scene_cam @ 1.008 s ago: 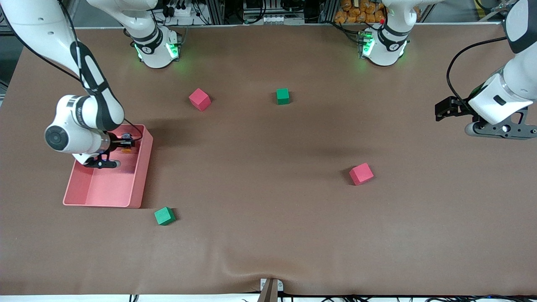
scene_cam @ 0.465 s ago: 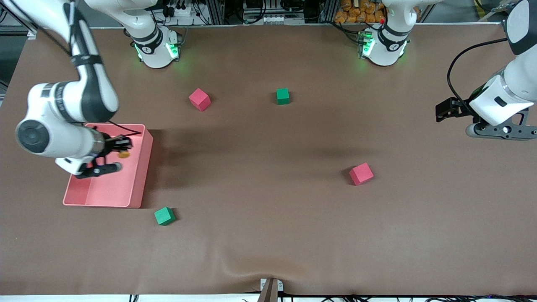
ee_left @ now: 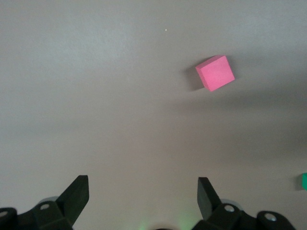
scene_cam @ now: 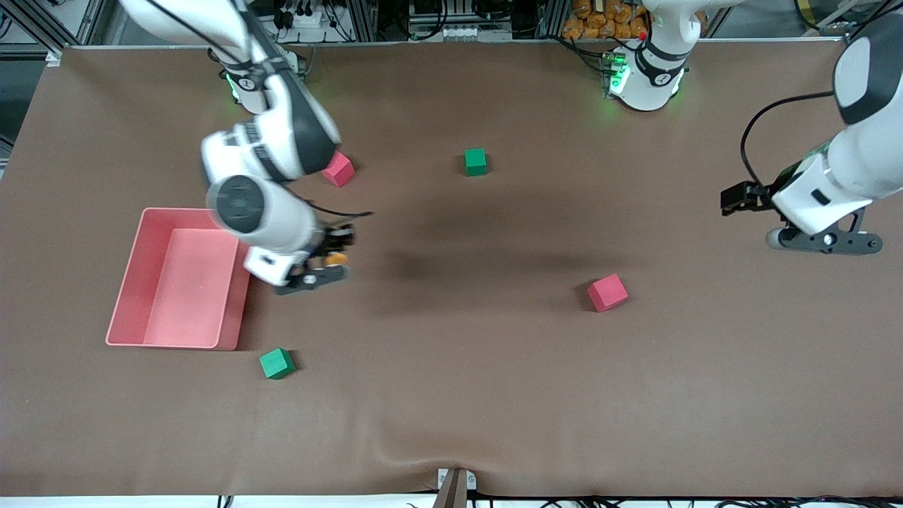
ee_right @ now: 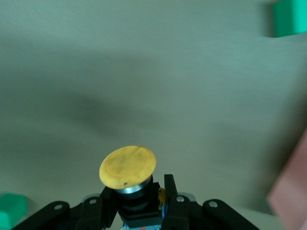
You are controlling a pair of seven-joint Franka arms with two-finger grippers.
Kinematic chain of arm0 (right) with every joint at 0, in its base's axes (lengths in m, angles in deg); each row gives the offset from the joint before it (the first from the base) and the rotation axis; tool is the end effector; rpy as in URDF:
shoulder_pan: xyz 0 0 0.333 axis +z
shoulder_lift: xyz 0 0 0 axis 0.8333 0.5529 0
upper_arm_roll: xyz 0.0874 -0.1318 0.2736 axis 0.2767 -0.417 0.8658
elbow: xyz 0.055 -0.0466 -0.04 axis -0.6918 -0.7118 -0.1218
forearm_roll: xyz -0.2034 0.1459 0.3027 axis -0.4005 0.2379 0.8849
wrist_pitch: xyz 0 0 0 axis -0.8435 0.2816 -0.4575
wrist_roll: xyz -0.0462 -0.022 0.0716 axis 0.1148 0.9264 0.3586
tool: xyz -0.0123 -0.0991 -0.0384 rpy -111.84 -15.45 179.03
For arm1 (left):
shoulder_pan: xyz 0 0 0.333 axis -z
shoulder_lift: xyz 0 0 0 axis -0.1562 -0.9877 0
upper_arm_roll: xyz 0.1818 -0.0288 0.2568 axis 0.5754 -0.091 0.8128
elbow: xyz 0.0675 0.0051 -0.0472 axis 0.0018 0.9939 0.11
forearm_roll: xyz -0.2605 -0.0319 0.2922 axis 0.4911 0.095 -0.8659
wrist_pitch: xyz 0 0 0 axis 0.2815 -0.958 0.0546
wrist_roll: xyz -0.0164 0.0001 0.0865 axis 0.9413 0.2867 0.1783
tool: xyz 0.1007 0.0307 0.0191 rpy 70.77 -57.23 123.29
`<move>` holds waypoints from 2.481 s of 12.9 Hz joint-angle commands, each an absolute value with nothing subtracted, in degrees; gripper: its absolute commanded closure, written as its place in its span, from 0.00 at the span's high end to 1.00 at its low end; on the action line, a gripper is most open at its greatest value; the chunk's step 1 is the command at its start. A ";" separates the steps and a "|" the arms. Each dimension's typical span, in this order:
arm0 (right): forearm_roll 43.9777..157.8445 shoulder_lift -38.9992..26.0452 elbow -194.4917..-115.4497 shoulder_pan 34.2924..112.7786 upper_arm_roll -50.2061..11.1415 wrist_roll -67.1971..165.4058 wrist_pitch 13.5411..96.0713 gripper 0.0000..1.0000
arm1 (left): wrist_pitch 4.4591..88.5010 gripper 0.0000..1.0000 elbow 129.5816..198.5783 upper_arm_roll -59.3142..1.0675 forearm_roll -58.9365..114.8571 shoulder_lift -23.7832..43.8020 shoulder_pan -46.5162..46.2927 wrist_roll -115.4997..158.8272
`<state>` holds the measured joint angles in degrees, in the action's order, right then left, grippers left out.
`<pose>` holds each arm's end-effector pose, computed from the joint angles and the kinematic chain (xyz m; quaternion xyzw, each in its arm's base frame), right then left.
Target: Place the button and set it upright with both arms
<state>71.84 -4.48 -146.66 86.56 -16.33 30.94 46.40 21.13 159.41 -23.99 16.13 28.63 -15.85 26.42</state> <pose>0.5792 0.3217 0.3696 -0.9899 -0.1040 0.0928 0.0243 0.5779 -0.0519 0.5191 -0.9951 0.0428 0.0873 0.0169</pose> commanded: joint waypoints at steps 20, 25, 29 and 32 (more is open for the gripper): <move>73.12 23.05 -120.46 107.50 -17.51 -1.54 65.05 0.00 | 35.84 1.00 159.03 -25.39 22.48 4.78 -1.51 11.94; 73.12 27.18 -120.64 107.85 -17.51 -1.72 68.02 0.00 | 35.66 1.00 159.03 -25.39 22.48 4.78 -1.52 11.59; 73.12 29.65 -120.99 107.94 -17.51 -3.91 69.44 0.86 | 35.58 1.00 159.03 -25.39 22.48 4.78 -1.69 11.68; 71.54 27.81 -121.34 108.38 -17.60 -3.74 69.97 1.00 | 35.58 1.00 158.94 -25.39 22.48 4.78 -1.69 11.59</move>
